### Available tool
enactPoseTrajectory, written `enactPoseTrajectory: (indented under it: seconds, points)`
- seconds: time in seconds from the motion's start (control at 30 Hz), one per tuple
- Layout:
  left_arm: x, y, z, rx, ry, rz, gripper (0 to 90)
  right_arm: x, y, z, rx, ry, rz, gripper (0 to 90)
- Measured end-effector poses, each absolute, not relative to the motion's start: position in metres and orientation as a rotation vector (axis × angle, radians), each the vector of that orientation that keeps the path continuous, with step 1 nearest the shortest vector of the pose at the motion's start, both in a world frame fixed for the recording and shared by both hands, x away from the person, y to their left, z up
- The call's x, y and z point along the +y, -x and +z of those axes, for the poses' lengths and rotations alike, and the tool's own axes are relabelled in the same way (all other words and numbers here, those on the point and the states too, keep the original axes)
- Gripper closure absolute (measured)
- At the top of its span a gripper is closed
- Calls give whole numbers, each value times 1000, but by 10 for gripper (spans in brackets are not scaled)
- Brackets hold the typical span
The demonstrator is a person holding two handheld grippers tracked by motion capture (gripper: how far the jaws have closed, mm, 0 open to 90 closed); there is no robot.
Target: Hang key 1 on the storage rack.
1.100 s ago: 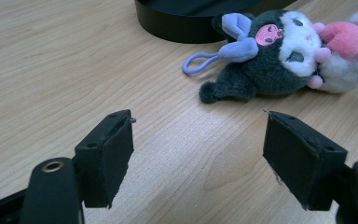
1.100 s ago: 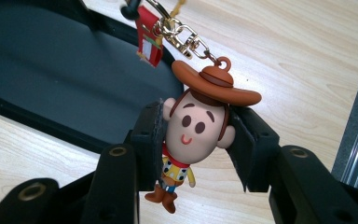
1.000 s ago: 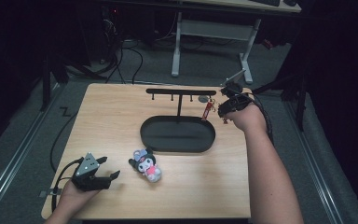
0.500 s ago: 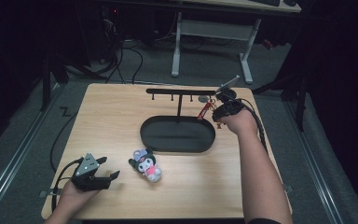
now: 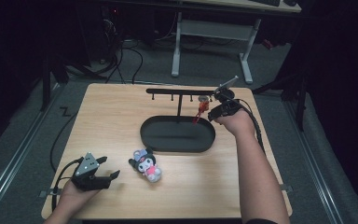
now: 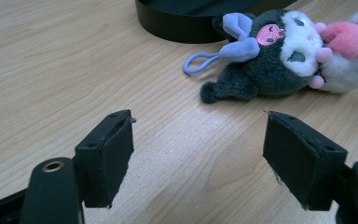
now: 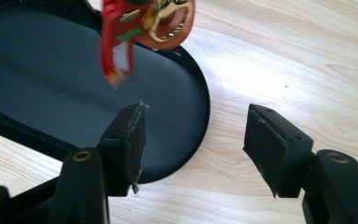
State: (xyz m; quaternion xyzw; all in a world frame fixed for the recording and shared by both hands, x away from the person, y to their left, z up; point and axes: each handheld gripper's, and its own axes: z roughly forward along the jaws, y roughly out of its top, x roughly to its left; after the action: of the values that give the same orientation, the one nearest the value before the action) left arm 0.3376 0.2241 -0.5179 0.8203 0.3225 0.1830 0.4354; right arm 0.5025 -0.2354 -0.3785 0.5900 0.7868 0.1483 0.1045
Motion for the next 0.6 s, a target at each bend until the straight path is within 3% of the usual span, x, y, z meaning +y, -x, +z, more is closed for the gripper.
enactPoseTrajectory:
  seconds: [0.33, 0.6]
  points:
    - [221, -338, -518, 792, -2053, 457, 245, -241, -474, -368, 2296, -1683, 473, 358]
    - [219, -338, -518, 789, -2060, 458, 245, -242, -432, -381, 2282, -1575, 547, 347]
